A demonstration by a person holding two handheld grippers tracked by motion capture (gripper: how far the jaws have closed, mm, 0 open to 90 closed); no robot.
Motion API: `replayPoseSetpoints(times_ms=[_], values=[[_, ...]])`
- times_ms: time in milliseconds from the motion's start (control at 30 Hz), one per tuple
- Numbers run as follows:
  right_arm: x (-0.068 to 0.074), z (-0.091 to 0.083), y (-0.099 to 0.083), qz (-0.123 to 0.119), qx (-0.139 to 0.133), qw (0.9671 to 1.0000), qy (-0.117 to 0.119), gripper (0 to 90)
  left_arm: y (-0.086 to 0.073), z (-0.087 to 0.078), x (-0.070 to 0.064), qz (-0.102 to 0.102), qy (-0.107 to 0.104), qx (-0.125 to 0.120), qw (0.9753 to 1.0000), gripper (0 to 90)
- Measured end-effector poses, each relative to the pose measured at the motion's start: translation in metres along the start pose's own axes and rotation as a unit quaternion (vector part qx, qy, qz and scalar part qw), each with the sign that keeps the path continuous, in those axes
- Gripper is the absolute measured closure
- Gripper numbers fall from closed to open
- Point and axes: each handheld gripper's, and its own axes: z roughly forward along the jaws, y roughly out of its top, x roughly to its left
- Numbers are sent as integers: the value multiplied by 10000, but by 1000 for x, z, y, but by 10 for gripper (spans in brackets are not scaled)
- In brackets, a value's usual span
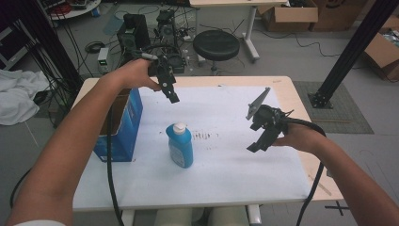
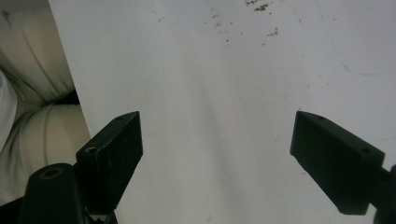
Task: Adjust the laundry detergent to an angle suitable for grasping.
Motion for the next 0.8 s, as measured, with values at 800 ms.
replayPoseSetpoints(times_ms=[800], values=[[46,32,-7,858,-2192,9686,-802,157,-1,1,-2,51,71,5,10000,205]])
